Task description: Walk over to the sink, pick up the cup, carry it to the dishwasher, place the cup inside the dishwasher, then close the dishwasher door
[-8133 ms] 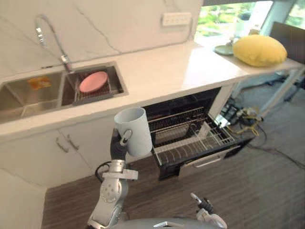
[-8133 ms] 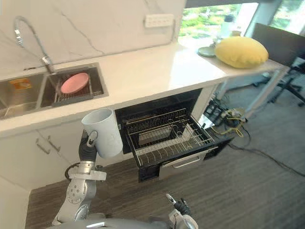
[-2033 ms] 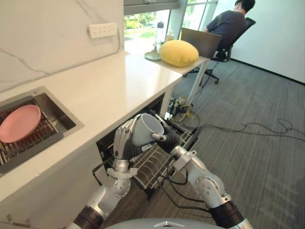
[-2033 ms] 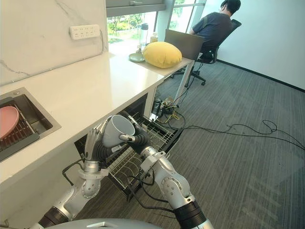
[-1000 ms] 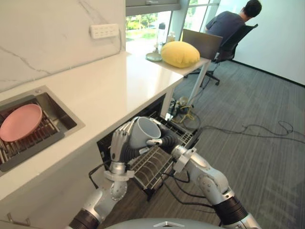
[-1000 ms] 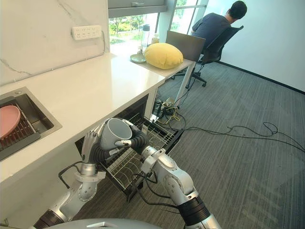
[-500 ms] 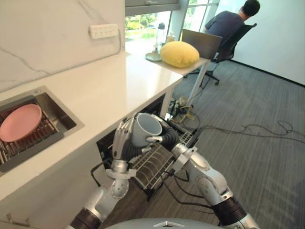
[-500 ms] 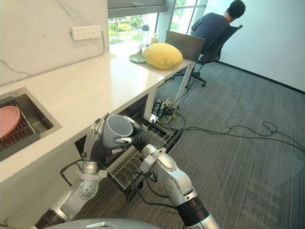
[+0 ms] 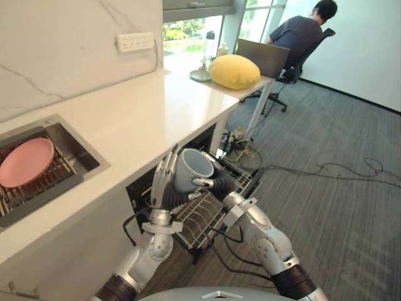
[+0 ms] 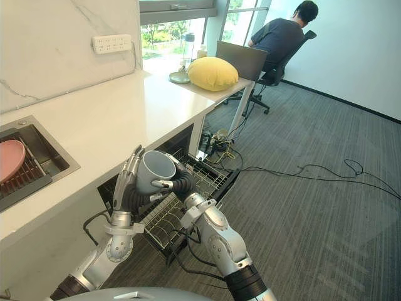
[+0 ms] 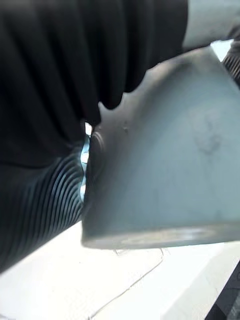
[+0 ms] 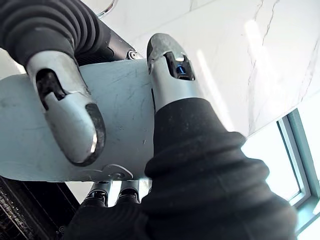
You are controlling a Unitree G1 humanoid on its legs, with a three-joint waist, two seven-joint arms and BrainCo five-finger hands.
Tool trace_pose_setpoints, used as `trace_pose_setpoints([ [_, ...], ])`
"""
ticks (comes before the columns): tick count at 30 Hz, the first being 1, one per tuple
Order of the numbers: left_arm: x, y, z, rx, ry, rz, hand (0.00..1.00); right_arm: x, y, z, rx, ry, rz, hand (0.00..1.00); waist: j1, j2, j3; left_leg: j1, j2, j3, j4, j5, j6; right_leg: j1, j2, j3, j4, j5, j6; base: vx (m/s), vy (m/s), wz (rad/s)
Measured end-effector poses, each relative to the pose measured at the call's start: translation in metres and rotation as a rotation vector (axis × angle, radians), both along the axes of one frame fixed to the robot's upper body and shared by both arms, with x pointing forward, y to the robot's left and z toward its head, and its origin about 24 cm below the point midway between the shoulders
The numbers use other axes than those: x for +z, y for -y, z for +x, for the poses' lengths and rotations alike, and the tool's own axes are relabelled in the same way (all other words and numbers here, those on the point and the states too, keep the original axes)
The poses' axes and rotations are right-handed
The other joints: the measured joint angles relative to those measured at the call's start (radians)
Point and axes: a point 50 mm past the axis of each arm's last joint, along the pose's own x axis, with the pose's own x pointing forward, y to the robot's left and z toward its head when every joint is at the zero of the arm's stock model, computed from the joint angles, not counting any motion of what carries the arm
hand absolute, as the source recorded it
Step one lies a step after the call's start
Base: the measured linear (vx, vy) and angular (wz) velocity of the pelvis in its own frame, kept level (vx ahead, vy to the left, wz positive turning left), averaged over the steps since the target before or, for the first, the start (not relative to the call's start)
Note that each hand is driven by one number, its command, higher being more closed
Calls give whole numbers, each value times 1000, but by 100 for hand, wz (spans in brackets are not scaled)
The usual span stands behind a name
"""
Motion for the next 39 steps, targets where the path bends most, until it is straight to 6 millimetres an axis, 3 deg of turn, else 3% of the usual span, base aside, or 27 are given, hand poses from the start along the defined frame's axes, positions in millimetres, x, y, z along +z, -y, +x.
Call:
trace_pose_setpoints([
  [10, -3, -10, 1, 83, -38, -76, 0, -24, 18, -3, -125, -99, 7, 100, -1, 9, -5, -1, 0, -7, -1, 6, -1, 1, -1, -6, 2, -1, -1, 0, 0, 1],
  [18, -6, -24, 1, 148, -60, -94, 0, -21, 43, 3, -295, -75, -19, 100, 3, 11, -6, -3, 1, -27, -1, 16, -1, 3, -2, -28, 2, -1, -3, -16, -11, 8],
  [27, -23, -15, -13, -49, -266, -178, 0, -24, 70, 8, -427, -69, -75, 100, 7, 10, -6, -25, 1, -56, -1, 25, 0, 1, -8, -58, -1, 0, 0, -20, -10, 10],
  [33, -72, 0, -46, -291, -587, -104, 0, -58, 80, 20, -473, -162, -244, 100, 15, 17, 7, -57, 3, -99, -1, 35, -1, 12, -9, -98, -27, 8, -4, -24, -23, 21],
  [38, -104, -19, -61, -259, -765, -63, 0, -70, 82, 39, -466, -190, -330, 100, 27, 29, 35, -115, -2, -137, -1, 54, -2, -2, -10, -146, -69, 34, -6, -58, -27, 25],
  [39, -108, -25, -61, -231, -789, -60, 0, -69, 84, 45, -463, -188, -357, 100, 42, 34, 54, -135, -4, -147, -1, 62, 1, -11, -12, -163, -73, 40, -6, -65, -14, 35],
])
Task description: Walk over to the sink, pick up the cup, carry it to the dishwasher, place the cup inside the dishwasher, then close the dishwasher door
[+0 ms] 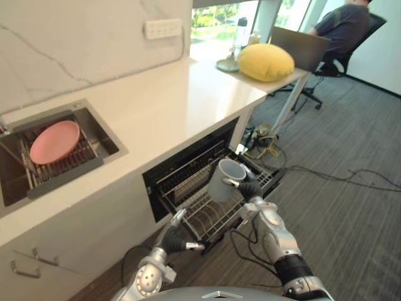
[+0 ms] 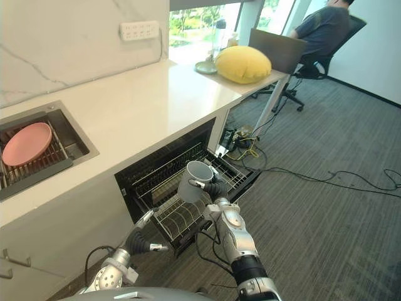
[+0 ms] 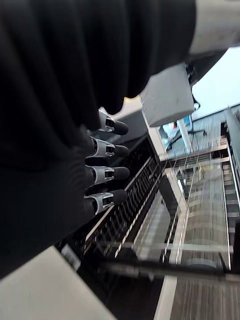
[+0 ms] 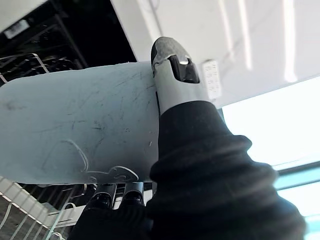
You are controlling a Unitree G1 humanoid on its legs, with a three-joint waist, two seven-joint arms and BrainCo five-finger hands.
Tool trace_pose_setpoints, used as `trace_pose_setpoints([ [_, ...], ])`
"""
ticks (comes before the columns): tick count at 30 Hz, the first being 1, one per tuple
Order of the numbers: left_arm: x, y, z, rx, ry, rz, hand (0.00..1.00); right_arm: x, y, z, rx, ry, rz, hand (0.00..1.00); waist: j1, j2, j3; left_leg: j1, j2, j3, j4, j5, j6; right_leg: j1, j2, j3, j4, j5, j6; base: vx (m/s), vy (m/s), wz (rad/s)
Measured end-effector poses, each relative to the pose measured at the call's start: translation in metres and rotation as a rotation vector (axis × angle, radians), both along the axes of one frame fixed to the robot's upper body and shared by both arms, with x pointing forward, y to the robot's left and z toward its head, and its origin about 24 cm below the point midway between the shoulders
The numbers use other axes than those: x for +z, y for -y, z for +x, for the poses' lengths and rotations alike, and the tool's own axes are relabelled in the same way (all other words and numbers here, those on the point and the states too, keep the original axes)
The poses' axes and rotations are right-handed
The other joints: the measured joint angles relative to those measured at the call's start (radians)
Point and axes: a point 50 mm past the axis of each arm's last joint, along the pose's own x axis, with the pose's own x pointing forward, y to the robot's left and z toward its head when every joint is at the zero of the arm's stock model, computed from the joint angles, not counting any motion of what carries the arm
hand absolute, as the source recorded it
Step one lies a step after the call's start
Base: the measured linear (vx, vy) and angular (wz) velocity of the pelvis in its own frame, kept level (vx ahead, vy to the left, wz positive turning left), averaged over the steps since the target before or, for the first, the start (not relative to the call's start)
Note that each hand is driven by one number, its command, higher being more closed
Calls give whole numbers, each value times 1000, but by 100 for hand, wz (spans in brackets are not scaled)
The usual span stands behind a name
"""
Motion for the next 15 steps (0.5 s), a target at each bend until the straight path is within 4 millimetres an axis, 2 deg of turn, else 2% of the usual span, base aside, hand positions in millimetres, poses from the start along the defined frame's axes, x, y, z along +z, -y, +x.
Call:
trace_pose_setpoints([
  [3, -11, -23, 6, 124, -39, 53, 0, 11, 3, 27, 0, 8, -61, 100, 14, 15, 54, -65, -5, -30, 6, 22, -3, -41, -7, -37, 0, 13, -1, -75, 7, 46],
  [5, -14, -52, 21, 295, -37, 84, 0, 35, 16, 57, -18, 37, -125, 100, 51, 26, 138, -117, -5, -65, 8, 50, -4, -76, -8, -74, 0, 35, -9, -51, 19, 47],
  [6, -14, -58, 26, 331, -29, 86, 0, 42, 21, 65, -25, 46, -143, 100, 57, 29, 157, -136, -5, -76, 14, 56, -1, -84, -8, -87, 0, 38, -10, -68, 13, 57],
  [8, -9, -77, 39, 458, 3, 79, 0, 76, 41, 91, -60, 80, -200, 100, 87, 48, 240, -211, -9, -112, 71, 60, 2, -114, -13, -120, 1, 51, -16, -78, 20, 47],
  [9, -9, -79, 40, 476, 1, 76, 0, 83, 46, 95, -67, 87, -211, 100, 94, 55, 254, -228, -10, -120, 80, 60, 2, -122, -13, -130, 1, 52, -16, -68, 24, 37],
  [11, -13, -84, 37, 526, -15, 79, 0, 106, 59, 106, -78, 120, -240, 100, 117, 90, 310, -272, -16, -148, 110, 60, 2, -136, -15, -156, 1, 56, -18, -39, 20, 36],
  [15, -24, -80, 26, 590, -88, 24, 0, 118, 76, 109, -102, 111, -270, 100, 141, 143, 353, -330, -26, -191, 138, 62, 3, -155, -18, -201, 2, 58, -18, -39, 25, 33],
])
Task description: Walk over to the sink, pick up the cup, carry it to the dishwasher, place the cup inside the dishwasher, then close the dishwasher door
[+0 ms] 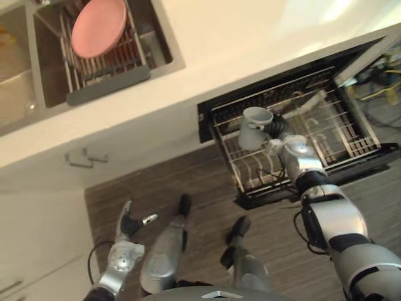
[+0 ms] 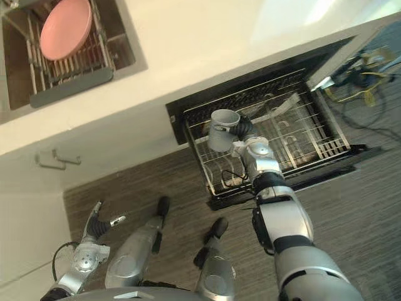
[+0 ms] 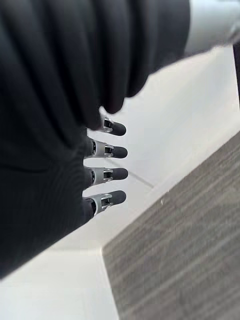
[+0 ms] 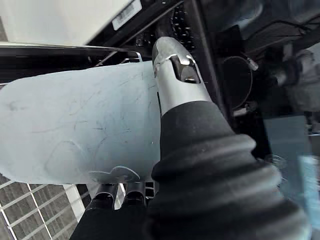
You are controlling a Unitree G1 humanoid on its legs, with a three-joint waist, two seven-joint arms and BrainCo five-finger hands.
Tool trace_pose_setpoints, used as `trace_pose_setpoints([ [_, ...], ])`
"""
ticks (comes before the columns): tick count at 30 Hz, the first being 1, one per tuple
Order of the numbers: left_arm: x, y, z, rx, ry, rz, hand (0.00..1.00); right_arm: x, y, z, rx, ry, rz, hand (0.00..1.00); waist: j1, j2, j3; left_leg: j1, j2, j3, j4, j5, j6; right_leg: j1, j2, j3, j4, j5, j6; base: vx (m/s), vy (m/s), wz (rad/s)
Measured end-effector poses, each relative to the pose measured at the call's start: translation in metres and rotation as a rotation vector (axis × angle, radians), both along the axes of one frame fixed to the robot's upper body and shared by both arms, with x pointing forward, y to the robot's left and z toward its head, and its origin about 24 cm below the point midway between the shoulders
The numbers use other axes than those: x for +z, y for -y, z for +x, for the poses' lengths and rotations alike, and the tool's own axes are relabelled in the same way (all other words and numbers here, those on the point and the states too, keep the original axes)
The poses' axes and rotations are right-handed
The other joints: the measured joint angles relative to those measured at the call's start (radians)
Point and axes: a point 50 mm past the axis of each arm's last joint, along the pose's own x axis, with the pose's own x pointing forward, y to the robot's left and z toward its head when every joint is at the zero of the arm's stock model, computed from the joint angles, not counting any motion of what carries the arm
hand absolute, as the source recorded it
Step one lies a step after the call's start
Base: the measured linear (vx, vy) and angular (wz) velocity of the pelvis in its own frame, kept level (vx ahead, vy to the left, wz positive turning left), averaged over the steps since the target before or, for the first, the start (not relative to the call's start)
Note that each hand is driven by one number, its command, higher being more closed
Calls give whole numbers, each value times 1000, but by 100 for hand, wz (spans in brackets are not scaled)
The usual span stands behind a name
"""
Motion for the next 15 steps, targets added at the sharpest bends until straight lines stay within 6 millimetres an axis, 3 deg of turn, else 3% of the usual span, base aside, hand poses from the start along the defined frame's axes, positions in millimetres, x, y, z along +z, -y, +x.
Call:
trace_pose_setpoints([
  [6, -16, 7, -24, 42, -73, -94, 0, 18, 17, 5, -22, -37, -24, 100, 36, 50, 30, -35, -8, -53, -49, 42, -5, -32, -4, -54, 10, -4, -1, -29, 15, 27],
  [7, -17, 8, -28, 44, -83, -100, 0, 24, 17, 6, -20, -37, -48, 0, 39, 57, 33, -42, -8, -63, -64, 54, -3, -41, -4, -63, 12, -4, -1, -18, -10, 19],
  [15, -21, 11, -34, 49, -102, -104, 0, 30, 23, 7, -12, -44, -26, 0, 36, 68, 39, -42, -11, -92, -92, 79, -1, -47, -10, -91, 40, -28, 2, 22, -21, 12],
])
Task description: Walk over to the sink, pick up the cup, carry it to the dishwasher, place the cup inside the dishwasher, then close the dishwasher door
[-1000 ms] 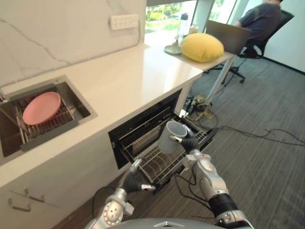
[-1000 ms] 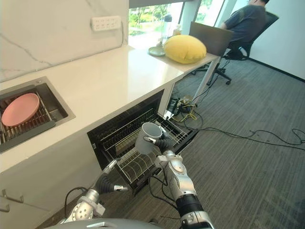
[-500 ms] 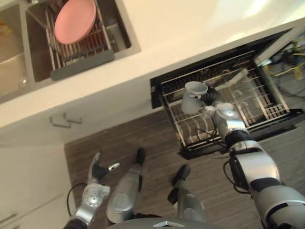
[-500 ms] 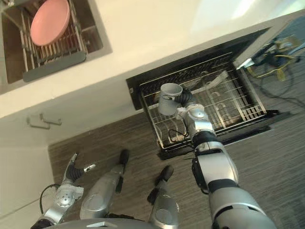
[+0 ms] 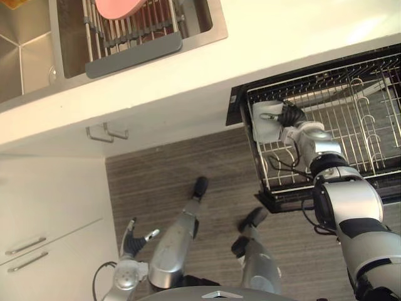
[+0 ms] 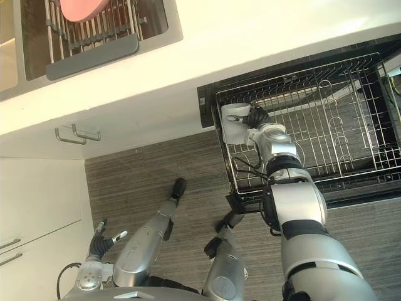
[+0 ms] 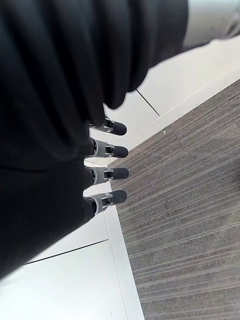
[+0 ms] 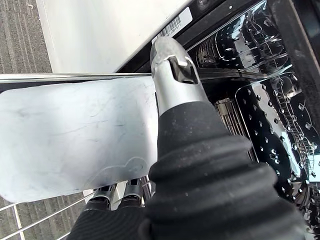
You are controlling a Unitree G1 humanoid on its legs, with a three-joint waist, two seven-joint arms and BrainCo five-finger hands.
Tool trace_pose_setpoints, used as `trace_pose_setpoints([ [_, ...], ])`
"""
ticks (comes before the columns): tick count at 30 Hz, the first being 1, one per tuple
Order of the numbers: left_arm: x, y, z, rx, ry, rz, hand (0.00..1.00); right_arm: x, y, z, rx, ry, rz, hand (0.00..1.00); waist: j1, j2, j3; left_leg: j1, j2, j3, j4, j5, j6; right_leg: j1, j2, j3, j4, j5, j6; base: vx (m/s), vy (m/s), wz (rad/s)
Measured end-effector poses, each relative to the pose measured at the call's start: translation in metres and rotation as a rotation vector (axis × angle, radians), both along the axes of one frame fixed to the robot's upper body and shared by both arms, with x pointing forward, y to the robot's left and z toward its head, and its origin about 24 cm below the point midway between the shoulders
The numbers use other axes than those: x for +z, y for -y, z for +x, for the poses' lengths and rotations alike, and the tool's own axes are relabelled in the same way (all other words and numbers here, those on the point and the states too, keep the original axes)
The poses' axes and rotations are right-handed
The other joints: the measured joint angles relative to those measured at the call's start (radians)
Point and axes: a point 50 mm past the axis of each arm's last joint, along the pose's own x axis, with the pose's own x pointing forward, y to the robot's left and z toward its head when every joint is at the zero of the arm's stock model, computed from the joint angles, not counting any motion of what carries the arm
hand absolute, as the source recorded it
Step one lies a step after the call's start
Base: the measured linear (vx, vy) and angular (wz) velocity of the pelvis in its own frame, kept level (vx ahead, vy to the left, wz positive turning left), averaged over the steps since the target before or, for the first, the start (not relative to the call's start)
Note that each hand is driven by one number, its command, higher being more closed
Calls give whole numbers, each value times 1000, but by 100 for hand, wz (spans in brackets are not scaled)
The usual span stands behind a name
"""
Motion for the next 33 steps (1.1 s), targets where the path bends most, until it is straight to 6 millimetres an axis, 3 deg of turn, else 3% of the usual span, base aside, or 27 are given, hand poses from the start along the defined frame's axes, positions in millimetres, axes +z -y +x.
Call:
trace_pose_setpoints([
  [5, 0, -2, 0, 7, -6, 44, 0, 4, -1, 0, 27, 31, -1, 0, -6, -4, 2, 34, 9, 0, -18, 5, -6, 19, 4, 1, 17, -12, -2, 16, -34, 0],
  [8, 0, -9, 0, 52, -7, 47, 0, 10, -6, 0, 70, 103, -8, 0, -8, -21, 5, 66, 20, 16, -31, 4, -7, 37, 11, 17, 17, -15, -7, -2, -32, -17],
  [11, 0, -21, -1, 108, -14, 60, 0, 11, -23, -9, 148, 255, 81, 0, -17, -81, -13, 90, 38, 43, -37, -3, -18, 42, 26, 48, 13, -18, -12, 12, -55, -29],
  [12, 0, -24, -3, 118, -20, 64, 0, 4, -31, -17, 174, 301, 140, 0, -33, -113, -29, 98, 42, 50, -37, -6, -21, 47, 30, 55, 11, -18, -13, 65, -49, -21],
  [15, -2, -38, -14, 151, -53, 84, 0, -30, -56, -50, 207, 367, 321, 0, -70, -190, -83, 144, 52, 100, -38, -26, -28, 72, 39, 101, 2, -21, -15, 69, -39, -37],
  [18, -9, -46, -34, 203, -111, 81, 0, -67, -80, -98, 198, 397, 456, 0, -100, -225, -161, 192, 59, 169, -38, -53, -24, 78, 41, 172, 4, -24, -13, 66, -16, -67],
  [20, -16, -46, -51, 240, -166, 67, 0, -82, -87, -128, 175, 409, 477, 0, -129, -222, -202, 238, 62, 219, -38, -80, -27, 95, 43, 219, 5, -39, -13, 38, 4, -66],
  [21, -16, -46, -52, 242, -169, 66, 0, -82, -87, -130, 174, 410, 479, 0, -130, -221, -204, 241, 63, 220, -38, -80, -26, 96, 43, 221, 5, -39, -13, 11, 6, -60],
  [23, -24, -46, -76, 275, -243, 54, 0, -83, -93, -149, 208, 426, 491, 0, -149, -213, -268, 274, 70, 267, -44, -102, -21, 111, 51, 267, 1, -41, -12, -13, -4, -51],
  [26, -28, -46, -89, 314, -286, 41, 0, -79, -98, -150, 247, 453, 433, 0, -157, -207, -294, 306, 77, 272, -31, -116, -27, 147, 54, 274, -5, -46, -11, 24, -14, -14],
  [30, -31, -47, -104, 456, -317, 7, 0, -68, -101, -149, 266, 487, 370, 0, -130, -201, -314, 263, 85, 252, 108, -195, -29, 181, 58, 259, -10, -52, -13, 37, -14, 12],
  [33, -31, -47, -114, 527, -330, 4, 0, -60, -100, -149, 253, 518, 377, 0, -120, -189, -323, 227, 71, 183, 156, -197, -24, 217, 52, 176, -17, -46, -9, 47, 5, 67],
])
